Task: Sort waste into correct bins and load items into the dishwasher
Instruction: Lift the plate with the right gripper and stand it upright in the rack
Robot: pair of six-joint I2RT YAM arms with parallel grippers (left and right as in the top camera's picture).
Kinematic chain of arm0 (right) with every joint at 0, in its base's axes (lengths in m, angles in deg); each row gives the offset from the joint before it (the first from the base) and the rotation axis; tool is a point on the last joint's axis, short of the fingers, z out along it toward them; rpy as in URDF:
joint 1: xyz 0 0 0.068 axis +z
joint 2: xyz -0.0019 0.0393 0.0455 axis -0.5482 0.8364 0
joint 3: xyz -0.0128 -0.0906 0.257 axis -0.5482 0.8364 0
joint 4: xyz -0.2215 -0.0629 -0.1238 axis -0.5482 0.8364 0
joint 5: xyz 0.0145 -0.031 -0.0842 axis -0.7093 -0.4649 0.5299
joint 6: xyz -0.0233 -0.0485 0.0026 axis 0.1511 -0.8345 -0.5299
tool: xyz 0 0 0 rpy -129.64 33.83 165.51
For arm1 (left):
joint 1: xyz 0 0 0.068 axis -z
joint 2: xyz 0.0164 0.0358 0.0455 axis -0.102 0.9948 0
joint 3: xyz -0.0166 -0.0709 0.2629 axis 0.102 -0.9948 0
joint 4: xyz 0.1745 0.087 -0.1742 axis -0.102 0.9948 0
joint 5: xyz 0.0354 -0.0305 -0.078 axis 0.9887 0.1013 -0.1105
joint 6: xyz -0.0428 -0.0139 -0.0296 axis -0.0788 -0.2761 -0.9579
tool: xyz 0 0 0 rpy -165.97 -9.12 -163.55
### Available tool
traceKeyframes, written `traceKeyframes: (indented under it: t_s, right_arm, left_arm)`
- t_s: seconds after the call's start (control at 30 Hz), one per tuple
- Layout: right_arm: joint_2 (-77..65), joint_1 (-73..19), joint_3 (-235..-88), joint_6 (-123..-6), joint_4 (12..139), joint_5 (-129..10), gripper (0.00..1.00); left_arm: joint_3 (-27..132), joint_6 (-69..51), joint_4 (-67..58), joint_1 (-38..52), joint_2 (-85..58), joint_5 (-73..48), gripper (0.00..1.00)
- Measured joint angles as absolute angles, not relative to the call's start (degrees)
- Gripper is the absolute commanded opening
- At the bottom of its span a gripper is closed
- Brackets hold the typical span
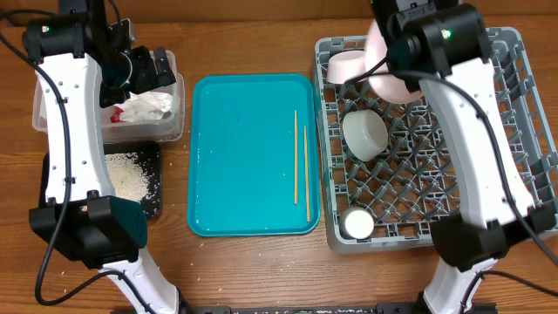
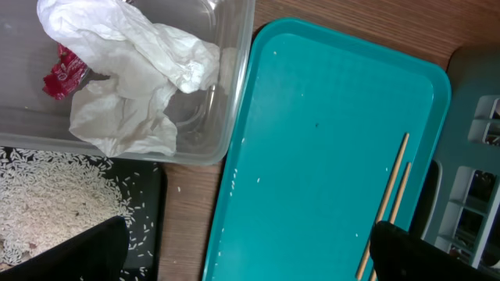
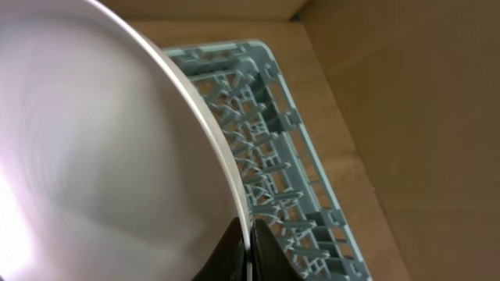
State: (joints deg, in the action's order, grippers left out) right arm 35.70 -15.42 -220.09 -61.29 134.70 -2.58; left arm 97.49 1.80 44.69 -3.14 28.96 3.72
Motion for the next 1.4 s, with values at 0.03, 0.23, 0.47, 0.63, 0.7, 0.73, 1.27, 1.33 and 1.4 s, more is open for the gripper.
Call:
traceKeyframes:
  t_s: [0.03, 0.23, 0.47, 0.63, 0.7, 0.73, 1.27, 1.33, 1.4]
  right_arm:
    - [35.9, -16.23, -218.8, -61.46, 133.83, -2.27, 0.04]
    - [36.49, -22.24, -207.63, -64.79, 123.16, -0.48, 0.04]
    - [36.49, -23.24, -196.85, -70.45, 110.42, 0.04, 0.04]
    - [36.49, -23.07, -192.77, -72.17, 107.49, -1.64, 0.51]
    - [36.49, -23.07, -192.72, -72.28, 107.07, -2.95, 0.69]
    - [36.49, -23.07, -192.72, -72.22, 106.85, -3.41, 0.79]
    - [30.11, -21.47, -209.71, -70.84, 115.36, -52.44, 0.99]
    - [29.52, -18.59, -208.13, -69.33, 113.3, -58.03, 0.92]
    - [29.56, -13.89, -204.59, -66.58, 110.79, -59.26, 0.82]
  left_arm:
    - [97.49, 1.8, 44.69, -3.14, 28.96, 3.74, 1.0]
    - [97.49, 1.78, 44.69, -3.14, 28.96, 3.72, 1.0]
    - [97.49, 1.8, 44.69, -3.14, 28.96, 3.72, 1.0]
    - [97.49, 1.8, 44.69, -3.14, 28.96, 3.72, 1.0]
    - [97.49, 1.78, 44.69, -3.14, 28.96, 3.74, 1.0]
    - [97.49, 1.78, 44.69, -3.14, 28.96, 3.72, 1.0]
    - [97.49, 1.78, 44.69, -3.14, 28.96, 3.74, 1.0]
    - [97.49, 1.78, 44.69, -3.14, 28.96, 3.74, 1.0]
    - [97.49, 1.8, 44.71, -3.14, 28.96, 3.72, 1.0]
